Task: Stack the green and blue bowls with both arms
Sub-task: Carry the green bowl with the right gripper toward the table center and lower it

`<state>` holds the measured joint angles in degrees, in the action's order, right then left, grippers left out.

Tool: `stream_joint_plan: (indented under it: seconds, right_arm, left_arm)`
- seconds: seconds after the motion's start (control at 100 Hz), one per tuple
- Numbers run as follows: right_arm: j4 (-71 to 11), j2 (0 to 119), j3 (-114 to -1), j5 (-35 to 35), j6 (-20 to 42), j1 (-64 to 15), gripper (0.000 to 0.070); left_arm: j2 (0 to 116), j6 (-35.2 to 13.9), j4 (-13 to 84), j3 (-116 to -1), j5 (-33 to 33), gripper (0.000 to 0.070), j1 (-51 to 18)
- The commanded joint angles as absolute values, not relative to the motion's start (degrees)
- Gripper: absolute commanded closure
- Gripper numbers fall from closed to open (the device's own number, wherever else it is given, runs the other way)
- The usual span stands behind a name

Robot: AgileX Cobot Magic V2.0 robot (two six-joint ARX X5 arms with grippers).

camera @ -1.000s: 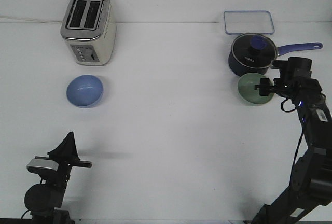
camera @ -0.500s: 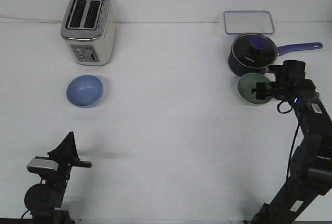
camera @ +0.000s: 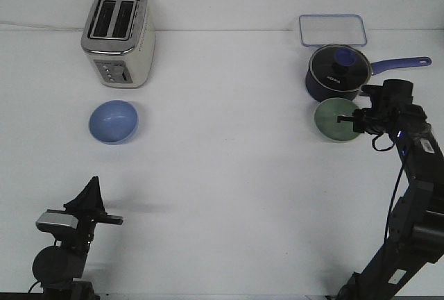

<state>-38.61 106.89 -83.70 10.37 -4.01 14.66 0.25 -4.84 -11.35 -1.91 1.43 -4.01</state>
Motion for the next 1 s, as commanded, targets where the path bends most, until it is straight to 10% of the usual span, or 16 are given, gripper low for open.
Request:
stream_joint_plan:
  seconds: [0.0, 0.56, 0.99]
  right_arm:
    - [-40.0, 105.9, -84.5, 11.7, -3.9, 14.7, 0.07]
    - [-46.6, 94.1, -84.4, 22.7, 1.5, 0.5, 0.07]
    - [-42.0, 95.1, -81.7, 17.5, 5.0, -20.8, 0.07]
  left_arm:
    - [0.2, -4.1, -12.1, -0.8, 1.4, 0.069, -4.0]
    - [0.2, -4.1, -12.0, -0.8, 1.4, 0.069, -4.0]
    - [0.2, -4.1, -12.0, -0.8, 1.4, 0.069, -4.0]
